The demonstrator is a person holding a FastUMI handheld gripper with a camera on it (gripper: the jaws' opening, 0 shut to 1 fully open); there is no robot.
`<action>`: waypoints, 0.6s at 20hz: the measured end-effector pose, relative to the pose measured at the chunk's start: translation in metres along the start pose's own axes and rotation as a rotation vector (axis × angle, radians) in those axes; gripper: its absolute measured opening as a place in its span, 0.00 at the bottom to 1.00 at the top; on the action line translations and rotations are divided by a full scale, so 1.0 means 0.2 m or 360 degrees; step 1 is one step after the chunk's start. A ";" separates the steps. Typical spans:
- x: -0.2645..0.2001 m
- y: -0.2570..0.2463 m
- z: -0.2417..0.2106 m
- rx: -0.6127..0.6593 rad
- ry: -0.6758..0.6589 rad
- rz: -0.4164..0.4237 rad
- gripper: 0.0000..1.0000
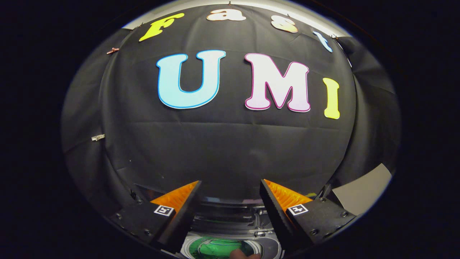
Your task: Put the clothes into the washing machine and then close the washing machine lid.
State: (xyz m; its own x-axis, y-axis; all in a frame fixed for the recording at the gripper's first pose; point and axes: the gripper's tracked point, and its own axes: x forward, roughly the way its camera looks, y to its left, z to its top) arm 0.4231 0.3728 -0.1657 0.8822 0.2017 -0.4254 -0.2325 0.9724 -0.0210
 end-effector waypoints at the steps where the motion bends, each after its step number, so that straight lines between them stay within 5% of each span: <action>1: 0.05 -0.01 0.00 0.0010 0.0021 -0.0007 0.99; 12: 0.26 0.02 -0.20 0.0128 0.0353 0.0044 0.99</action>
State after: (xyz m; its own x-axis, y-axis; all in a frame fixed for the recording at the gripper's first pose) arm 0.4520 0.3821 -0.2251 0.7625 0.2061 -0.6132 -0.2140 0.9749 0.0615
